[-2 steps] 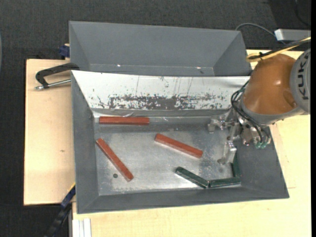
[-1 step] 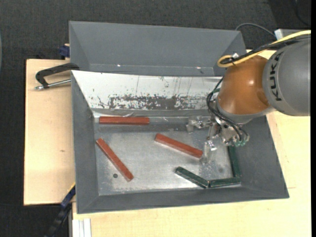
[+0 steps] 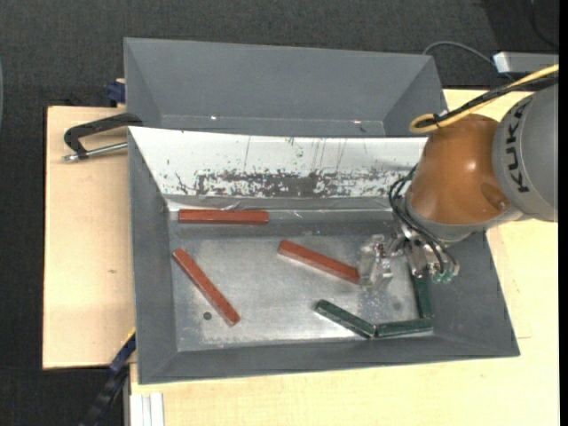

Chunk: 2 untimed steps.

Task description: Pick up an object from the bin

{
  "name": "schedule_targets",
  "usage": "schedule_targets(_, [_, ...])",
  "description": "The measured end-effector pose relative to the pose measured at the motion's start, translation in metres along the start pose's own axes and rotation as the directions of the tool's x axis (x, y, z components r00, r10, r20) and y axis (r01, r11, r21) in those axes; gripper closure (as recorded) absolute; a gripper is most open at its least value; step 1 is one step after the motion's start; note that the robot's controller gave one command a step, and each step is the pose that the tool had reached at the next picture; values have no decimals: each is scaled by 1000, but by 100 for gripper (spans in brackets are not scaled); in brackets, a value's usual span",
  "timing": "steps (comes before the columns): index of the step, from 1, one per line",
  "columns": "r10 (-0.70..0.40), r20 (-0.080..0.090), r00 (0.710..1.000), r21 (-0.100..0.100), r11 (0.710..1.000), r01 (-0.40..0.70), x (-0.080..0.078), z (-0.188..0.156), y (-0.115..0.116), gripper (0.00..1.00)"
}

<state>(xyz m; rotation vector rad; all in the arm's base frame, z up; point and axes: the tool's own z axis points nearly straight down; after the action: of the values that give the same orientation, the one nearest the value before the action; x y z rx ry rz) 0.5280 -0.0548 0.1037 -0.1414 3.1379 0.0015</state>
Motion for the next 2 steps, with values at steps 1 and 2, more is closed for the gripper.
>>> schedule_targets(1, [-1, 0, 1000, 0, 1000, 1, 0, 0, 0, 0])
schedule_targets(2, [0, 0, 1000, 0, 1000, 0, 0, 0, 0, 0])
